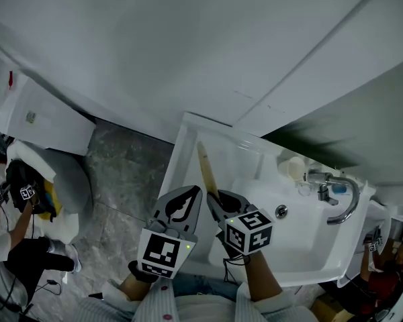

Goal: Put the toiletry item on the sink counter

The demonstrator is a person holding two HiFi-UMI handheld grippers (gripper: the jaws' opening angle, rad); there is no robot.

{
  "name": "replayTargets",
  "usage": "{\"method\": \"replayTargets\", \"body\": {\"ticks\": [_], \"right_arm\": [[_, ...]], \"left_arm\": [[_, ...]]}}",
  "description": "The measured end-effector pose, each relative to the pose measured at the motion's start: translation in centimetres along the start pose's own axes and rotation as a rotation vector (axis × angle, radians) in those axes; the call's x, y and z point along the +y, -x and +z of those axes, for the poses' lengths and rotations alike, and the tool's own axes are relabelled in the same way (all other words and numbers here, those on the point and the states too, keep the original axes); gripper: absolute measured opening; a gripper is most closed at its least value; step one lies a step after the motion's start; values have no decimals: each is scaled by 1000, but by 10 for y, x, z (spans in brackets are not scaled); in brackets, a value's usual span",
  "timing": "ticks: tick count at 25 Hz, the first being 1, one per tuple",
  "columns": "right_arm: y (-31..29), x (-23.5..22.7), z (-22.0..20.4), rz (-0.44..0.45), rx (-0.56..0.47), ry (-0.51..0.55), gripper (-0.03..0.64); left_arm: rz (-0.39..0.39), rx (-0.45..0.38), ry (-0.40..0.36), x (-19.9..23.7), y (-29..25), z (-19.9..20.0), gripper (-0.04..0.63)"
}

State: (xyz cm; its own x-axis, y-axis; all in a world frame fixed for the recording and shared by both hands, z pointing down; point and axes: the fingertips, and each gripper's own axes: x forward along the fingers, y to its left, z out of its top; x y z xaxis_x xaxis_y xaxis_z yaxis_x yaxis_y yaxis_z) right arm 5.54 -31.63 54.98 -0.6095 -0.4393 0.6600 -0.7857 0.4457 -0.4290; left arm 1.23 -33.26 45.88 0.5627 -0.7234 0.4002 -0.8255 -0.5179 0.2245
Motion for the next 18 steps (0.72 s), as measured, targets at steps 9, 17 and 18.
{"method": "replayTargets", "body": {"ticks": [9, 17, 18], "right_arm": [[-18, -21, -20, -56, 59, 27, 63], [-31, -33, -37, -93, 101, 31, 63], [-32, -34, -39, -97, 107, 31, 64]], "left_arm": [[6, 38, 12, 5, -12, -14, 18], [6, 61, 18, 8, -15, -23, 18], [10, 62, 19, 10, -15, -24, 18]]}}
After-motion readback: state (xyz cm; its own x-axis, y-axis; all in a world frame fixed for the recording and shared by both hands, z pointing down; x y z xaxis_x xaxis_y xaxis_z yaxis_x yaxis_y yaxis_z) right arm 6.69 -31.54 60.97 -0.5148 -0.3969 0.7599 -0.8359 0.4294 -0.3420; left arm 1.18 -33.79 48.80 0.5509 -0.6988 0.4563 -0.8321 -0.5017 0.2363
